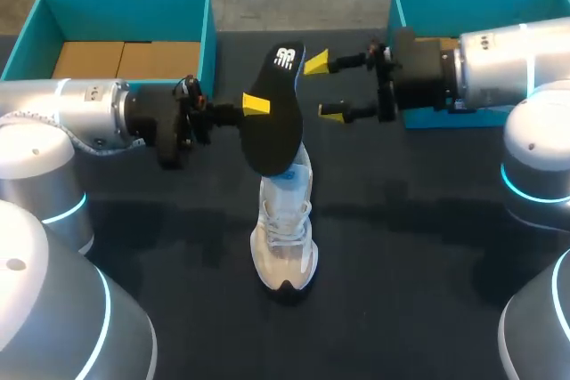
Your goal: Take the shoe out of the shoebox, open the shoe tongue, remove and reinsert the insole, then place the shoe into the shoebox
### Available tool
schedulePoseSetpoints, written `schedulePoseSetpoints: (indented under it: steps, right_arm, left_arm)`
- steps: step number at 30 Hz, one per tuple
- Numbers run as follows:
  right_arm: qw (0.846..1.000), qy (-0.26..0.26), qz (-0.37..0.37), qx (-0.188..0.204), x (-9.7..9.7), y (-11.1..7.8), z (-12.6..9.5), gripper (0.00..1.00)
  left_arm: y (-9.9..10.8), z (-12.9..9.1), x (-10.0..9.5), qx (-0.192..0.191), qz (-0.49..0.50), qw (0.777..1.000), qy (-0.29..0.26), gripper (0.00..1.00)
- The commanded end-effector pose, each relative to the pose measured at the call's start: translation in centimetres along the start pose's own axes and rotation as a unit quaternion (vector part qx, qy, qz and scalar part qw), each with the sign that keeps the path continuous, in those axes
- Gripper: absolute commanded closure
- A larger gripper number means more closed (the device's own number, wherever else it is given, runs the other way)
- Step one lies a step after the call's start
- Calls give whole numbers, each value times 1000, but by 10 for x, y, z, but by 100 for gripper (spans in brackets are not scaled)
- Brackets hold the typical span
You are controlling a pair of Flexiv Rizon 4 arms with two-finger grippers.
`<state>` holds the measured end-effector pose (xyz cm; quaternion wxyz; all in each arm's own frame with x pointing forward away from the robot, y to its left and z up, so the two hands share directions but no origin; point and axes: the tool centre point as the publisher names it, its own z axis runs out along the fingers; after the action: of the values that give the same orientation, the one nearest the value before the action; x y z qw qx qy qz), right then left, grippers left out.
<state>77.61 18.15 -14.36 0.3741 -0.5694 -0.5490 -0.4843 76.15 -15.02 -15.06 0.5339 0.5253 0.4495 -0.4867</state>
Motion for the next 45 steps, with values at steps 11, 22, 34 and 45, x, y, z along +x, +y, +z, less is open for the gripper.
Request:
schedulePoseSetpoints:
  steps: [11,22,34,45]
  right_arm:
    - [999,24,-47,5,-14,12,-38,0]
    - [998,34,-38,26,-16,9,-53,0]
    - [998,34,-38,26,-16,9,-53,0]
    - [998,34,-38,26,-16,9,-53,0]
  left_arm:
    - [-5,-1,-3,5,-6,1000,5,100]
    - [1,-5,0,-6,-9,1000,21,100]
    - [1,-5,0,-6,-9,1000,21,100]
    - [1,-5,0,-6,-9,1000,21,100]
